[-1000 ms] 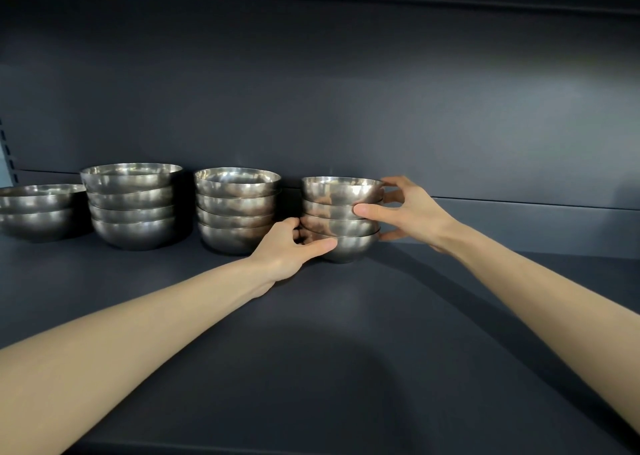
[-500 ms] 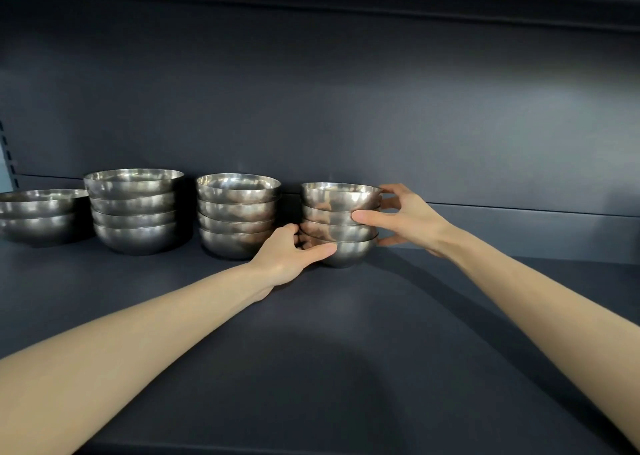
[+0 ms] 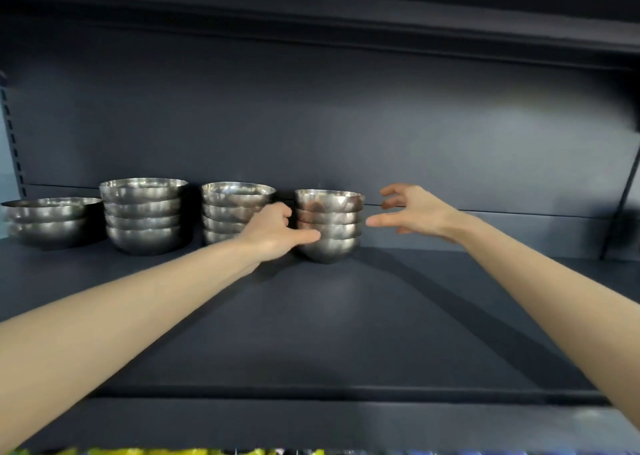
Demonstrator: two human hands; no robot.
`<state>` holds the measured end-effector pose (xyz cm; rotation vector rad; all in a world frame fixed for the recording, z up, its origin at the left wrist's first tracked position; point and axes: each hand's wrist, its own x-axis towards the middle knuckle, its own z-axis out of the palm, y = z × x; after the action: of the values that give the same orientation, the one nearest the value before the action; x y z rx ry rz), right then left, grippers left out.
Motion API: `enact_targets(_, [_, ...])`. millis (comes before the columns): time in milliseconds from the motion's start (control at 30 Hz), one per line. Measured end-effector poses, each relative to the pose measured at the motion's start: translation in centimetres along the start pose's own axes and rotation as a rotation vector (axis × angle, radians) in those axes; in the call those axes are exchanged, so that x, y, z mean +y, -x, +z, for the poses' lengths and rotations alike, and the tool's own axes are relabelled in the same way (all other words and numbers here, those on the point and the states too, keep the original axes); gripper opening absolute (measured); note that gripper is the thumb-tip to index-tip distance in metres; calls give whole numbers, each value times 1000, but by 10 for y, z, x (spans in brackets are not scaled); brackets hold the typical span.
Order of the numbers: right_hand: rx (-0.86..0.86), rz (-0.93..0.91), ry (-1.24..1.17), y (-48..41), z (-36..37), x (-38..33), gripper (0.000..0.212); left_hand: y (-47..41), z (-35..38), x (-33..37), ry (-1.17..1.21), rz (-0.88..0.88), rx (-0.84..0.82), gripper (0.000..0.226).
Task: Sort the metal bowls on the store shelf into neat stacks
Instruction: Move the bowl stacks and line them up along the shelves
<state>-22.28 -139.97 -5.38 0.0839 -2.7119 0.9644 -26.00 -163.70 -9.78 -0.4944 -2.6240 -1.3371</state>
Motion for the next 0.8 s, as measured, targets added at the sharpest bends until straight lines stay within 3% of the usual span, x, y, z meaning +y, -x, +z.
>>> enact_targets(200, [-130, 72, 515, 53, -46, -6, 64, 24, -12, 62, -334, 231, -190, 53])
enact_targets(433, [-74, 152, 574, 142, -110, 28, 62, 67, 49, 154, -648, 447, -374, 54])
enact_targets(800, [-80, 339, 733, 344, -270, 162, 62, 176, 243, 314, -598, 661, -530, 55])
